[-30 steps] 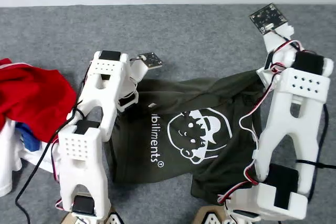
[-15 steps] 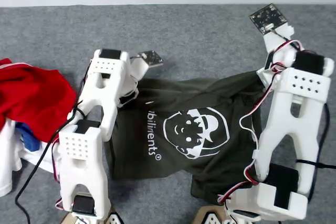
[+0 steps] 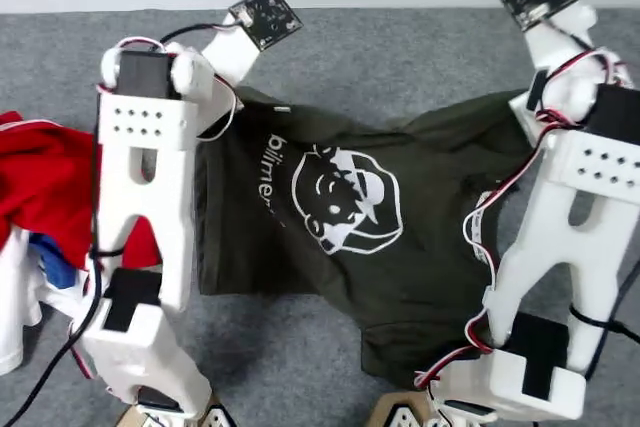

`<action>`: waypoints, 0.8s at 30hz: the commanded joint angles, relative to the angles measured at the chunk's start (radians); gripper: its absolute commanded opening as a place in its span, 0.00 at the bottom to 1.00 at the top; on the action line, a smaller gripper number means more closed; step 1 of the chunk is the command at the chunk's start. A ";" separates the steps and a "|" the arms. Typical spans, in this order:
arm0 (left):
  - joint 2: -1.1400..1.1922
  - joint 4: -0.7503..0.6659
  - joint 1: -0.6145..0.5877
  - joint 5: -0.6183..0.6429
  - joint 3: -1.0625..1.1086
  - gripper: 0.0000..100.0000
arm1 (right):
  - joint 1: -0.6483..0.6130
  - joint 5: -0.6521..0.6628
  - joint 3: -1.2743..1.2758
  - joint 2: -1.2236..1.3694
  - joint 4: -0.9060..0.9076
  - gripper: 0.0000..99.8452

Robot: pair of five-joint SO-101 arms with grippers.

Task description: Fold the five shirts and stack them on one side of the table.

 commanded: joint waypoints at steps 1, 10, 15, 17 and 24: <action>-0.063 0.025 -0.020 0.006 0.018 0.01 | 0.013 -0.012 -0.092 -0.056 0.018 0.01; -0.055 0.011 -0.009 -0.109 0.392 0.01 | 0.010 -0.014 -0.081 -0.038 0.045 0.01; 0.049 -0.058 -0.014 -0.181 0.483 0.01 | 0.004 -0.015 -0.064 -0.018 0.044 0.01; 0.104 -0.083 -0.018 -0.183 0.478 0.01 | 0.005 -0.031 -0.064 -0.015 0.045 0.01; 0.183 0.011 -0.015 -0.183 0.305 0.01 | 0.007 -0.043 -0.064 -0.015 0.090 0.01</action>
